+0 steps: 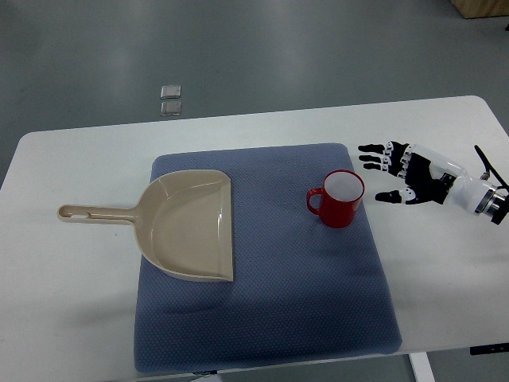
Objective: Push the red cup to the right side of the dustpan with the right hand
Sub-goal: 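Lower the open right hand beside the red mug's far side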
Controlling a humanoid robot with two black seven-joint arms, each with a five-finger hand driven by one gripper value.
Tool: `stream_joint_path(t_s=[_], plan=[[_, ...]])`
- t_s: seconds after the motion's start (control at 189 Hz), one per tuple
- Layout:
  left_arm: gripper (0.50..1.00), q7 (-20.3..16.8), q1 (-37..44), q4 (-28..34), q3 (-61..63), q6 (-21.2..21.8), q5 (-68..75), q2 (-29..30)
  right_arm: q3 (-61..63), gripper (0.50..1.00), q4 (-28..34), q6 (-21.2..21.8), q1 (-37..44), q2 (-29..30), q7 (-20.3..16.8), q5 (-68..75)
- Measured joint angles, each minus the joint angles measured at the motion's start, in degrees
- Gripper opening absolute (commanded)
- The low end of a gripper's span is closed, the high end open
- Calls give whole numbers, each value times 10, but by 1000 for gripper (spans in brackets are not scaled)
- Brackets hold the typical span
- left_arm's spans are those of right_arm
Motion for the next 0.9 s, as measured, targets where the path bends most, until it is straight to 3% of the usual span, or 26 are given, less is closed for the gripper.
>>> stream_joint_path(t_s=[0.536,0.902], plan=[[1000,0,0,-1,1,-1,0,0,2,932,-8,-77,-18,42,0,0],[1000,0,0,-3,1,-1,0,0,4,932,-19,-85,-22,63,0,4]])
